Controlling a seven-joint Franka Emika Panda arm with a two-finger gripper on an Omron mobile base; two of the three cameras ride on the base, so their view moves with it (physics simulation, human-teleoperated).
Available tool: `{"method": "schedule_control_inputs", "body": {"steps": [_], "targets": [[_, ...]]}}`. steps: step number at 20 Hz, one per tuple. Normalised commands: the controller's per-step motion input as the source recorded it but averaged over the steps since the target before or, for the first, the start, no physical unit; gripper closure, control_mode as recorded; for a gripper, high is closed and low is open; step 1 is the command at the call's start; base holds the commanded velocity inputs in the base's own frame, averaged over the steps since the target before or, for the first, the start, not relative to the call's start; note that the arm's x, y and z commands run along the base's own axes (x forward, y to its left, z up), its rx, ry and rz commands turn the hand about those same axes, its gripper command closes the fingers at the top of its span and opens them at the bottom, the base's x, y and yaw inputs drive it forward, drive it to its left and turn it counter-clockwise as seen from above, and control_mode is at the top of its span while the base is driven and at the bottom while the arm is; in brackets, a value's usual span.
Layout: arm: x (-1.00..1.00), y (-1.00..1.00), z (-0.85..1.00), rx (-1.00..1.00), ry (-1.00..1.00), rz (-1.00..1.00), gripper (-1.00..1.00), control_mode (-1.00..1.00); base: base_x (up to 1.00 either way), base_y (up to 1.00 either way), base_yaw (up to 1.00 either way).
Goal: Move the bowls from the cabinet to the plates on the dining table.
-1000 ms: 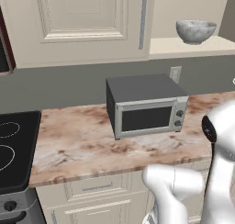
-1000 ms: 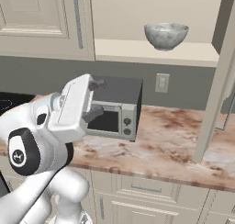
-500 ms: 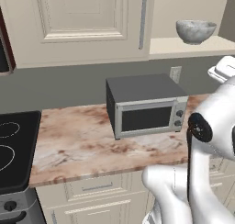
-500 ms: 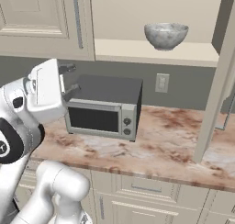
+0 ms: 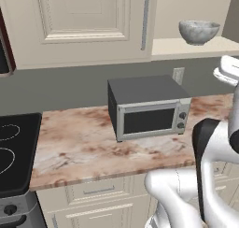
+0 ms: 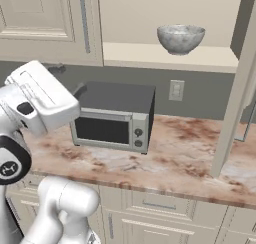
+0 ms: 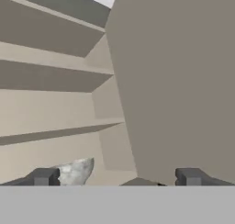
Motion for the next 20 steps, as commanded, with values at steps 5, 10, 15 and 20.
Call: {"method": "schedule_control_inputs", "body": {"steps": [5, 10, 15, 20], "targets": [[0.39, 0.0, 0.0, 0.0, 0.0, 0.29, -1.0, -1.0, 0.0, 0.0, 0.0], [0.62, 0.09, -0.09, 0.0, 0.0, 0.14, -1.0, -1.0, 0.0, 0.0, 0.0], [0.63, 0.27, -0.16, 0.0, 0.0, 0.13, -1.0, -1.0, 0.0, 0.0, 0.0], [0.58, 0.35, -0.25, 0.0, 0.0, 0.11, -1.0, -1.0, 0.0, 0.0, 0.0]]}}
